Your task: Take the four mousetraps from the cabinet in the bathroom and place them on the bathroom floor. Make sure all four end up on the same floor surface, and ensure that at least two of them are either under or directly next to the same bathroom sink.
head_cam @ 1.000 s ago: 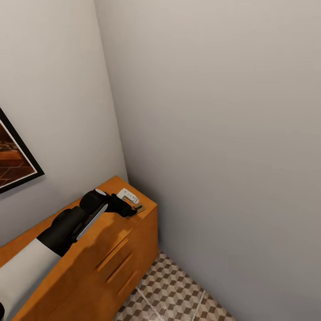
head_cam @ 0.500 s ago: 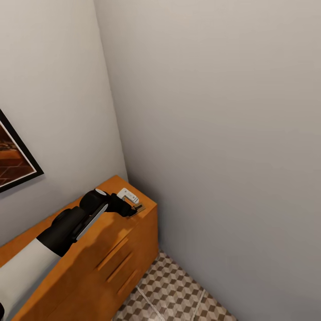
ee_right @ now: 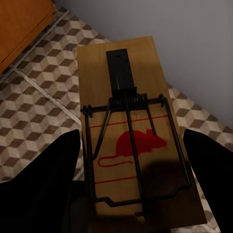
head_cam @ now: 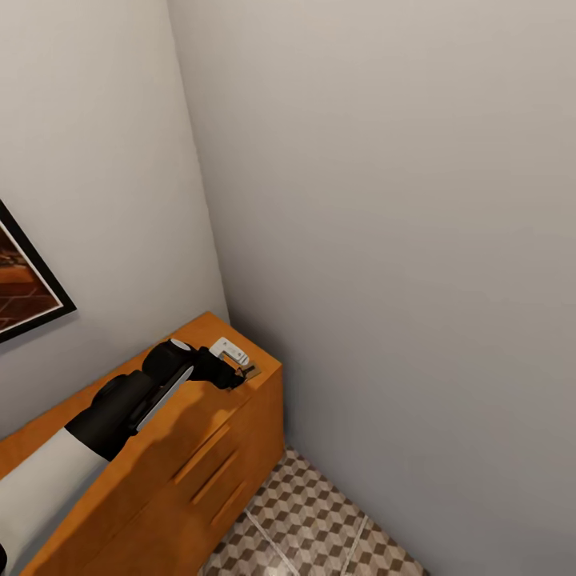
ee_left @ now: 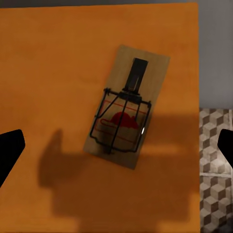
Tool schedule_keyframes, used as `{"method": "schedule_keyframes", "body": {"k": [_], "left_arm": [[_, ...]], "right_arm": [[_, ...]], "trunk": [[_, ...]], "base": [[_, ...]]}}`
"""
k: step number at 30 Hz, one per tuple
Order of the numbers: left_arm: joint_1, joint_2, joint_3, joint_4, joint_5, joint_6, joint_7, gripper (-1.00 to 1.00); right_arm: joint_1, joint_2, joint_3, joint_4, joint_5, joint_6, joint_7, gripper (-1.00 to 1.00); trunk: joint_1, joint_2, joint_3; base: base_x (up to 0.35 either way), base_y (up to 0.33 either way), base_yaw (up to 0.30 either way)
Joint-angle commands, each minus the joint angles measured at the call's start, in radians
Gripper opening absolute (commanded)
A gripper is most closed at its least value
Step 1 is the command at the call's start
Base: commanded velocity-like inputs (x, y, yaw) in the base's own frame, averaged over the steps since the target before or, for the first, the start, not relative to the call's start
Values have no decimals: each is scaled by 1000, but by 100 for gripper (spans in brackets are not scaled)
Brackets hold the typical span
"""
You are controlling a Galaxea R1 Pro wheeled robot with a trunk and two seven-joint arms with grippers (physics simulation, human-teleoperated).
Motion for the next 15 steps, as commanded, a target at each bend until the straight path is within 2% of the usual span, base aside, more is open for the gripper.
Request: {"method": "schedule_keyframes", "body": {"k": [1,15], "left_arm": [[-1,1,-2,-1,7,4,4,100],[-2,2,-4,-1,7,4,4,100]], "right_arm": [[-1,0,7,1,-4,-3,-4,-100],[-1,1,7,1,-4,-3,-4,-100]], "trunk": [[1,-2,-3],[1,-2,-16]], "base": [[0,0,0],[0,0,0]]}}
